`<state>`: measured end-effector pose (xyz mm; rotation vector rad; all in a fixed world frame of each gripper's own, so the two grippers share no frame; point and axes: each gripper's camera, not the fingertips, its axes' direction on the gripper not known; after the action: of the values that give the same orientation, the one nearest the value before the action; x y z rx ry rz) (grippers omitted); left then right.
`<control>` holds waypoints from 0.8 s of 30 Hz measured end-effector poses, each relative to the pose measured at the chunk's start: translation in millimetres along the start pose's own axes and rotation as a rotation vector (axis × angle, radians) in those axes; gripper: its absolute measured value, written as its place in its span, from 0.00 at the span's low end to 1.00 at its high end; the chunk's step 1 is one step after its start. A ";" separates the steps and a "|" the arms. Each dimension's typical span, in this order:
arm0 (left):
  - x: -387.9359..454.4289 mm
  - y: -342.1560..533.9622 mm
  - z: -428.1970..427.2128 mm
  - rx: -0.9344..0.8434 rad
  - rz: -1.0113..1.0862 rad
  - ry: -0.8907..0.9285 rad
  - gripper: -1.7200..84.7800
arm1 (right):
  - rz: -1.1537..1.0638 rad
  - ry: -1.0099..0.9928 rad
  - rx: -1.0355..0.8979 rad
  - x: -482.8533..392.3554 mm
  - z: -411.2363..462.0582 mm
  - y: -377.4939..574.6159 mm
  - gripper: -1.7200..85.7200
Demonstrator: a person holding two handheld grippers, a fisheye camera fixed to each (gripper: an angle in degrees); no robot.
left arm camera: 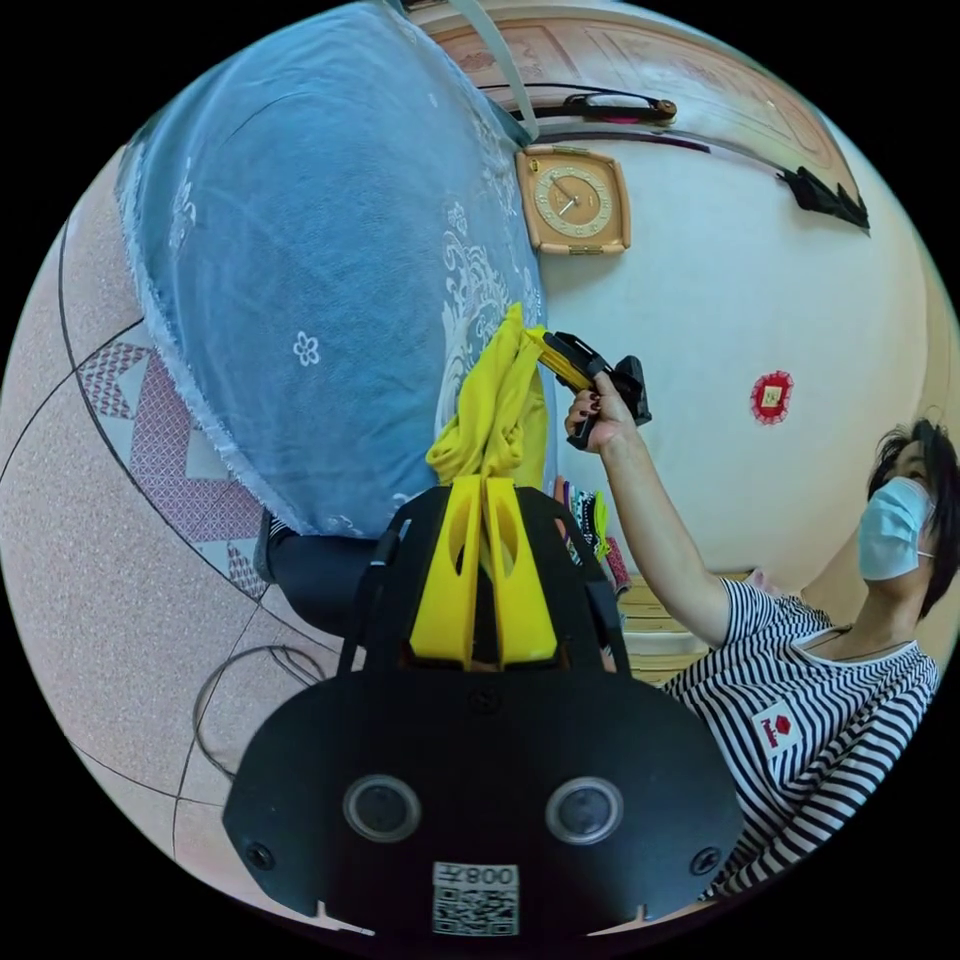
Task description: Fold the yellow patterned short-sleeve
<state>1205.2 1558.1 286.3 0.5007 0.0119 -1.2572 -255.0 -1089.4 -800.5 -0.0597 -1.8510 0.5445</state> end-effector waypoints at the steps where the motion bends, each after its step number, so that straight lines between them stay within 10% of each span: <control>1: -9.4 3.0 2.2 0.001 -0.006 0.005 0.03 | -0.019 0.009 -0.004 -7.3 -9.2 -9.2 0.04; 24: -87.2 32.8 26.5 0.018 -0.012 0.014 0.03 | -0.259 0.198 -0.086 -96.6 -222.5 -126.2 0.08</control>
<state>1200.0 1634.4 345.9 0.5259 0.0155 -1.2664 9.5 -1156.4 -781.9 0.0666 -1.6562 0.2682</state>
